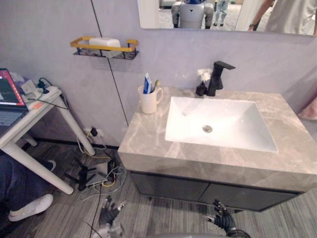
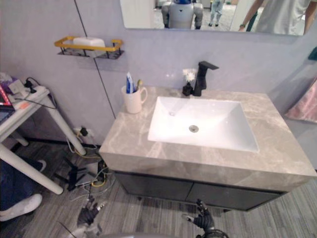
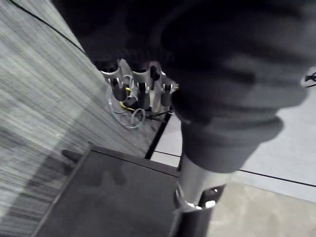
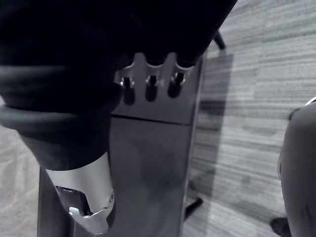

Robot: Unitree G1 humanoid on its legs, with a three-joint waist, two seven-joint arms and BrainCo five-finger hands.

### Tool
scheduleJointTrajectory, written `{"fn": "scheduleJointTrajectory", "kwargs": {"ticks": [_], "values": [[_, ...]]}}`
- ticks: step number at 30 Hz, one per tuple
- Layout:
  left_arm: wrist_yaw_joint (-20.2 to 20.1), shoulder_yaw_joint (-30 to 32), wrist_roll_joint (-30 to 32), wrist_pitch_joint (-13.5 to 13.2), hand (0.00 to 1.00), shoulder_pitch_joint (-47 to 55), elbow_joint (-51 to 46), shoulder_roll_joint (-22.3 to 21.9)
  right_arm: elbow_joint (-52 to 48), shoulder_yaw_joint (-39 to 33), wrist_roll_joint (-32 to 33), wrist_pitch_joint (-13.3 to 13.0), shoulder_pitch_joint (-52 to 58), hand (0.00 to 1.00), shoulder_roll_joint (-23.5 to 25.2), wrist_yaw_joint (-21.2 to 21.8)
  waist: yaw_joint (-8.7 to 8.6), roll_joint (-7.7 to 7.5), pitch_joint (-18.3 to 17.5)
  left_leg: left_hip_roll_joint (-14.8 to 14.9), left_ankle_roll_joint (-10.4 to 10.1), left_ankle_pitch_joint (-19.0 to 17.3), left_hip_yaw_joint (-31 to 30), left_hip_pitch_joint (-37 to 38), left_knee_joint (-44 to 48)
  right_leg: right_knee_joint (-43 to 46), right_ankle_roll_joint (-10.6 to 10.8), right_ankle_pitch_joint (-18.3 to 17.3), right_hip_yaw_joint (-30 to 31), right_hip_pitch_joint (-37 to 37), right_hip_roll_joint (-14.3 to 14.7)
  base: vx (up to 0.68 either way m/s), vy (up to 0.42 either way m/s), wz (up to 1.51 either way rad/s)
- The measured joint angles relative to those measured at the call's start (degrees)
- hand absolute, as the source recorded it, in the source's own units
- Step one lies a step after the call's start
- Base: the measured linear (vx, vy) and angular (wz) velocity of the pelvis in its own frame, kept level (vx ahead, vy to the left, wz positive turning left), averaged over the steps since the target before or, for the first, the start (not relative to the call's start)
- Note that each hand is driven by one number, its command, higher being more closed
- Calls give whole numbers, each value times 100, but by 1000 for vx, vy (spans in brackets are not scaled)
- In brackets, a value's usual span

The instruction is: Organize washtable

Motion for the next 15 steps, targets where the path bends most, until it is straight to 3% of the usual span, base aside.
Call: {"fn": "scheduleJointTrajectory", "kwargs": {"ticks": [15], "values": [[-4,-322,502,95,0,-689,1655,170,1202,-130,-9,1,-657,0,156,-165,-92,-50,66,25,-32,121,137,181,-294,-260,8,159,197,-12,163,-6,-2,-7]]}}
